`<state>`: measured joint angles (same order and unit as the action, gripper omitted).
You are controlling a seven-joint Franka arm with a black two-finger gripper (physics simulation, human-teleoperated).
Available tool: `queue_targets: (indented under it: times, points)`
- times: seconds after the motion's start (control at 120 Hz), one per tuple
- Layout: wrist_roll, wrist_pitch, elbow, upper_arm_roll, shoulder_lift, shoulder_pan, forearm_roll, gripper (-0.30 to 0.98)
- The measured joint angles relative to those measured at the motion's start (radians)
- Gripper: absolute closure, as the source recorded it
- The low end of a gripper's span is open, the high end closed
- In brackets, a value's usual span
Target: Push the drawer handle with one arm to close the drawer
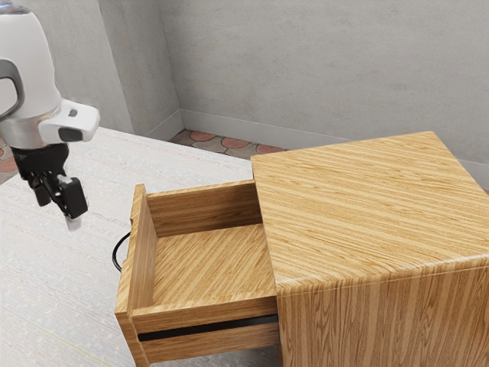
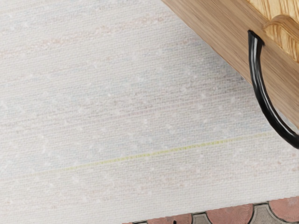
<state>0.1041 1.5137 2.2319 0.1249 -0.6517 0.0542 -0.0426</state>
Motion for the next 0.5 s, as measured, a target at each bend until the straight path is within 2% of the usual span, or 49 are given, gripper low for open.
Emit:
queue_targets:
  times: [0.2,0.433,0.5]
  points:
    - [0.216,0.131,0.192,0.044,-0.133,-0.033,0.052,0.0]
    - [0.427,0.196,0.291,0.052,-0.166,-0.053,0.089,0.0]
    - [0.477,0.206,0.3,0.054,-0.177,-0.056,0.093,0.05]
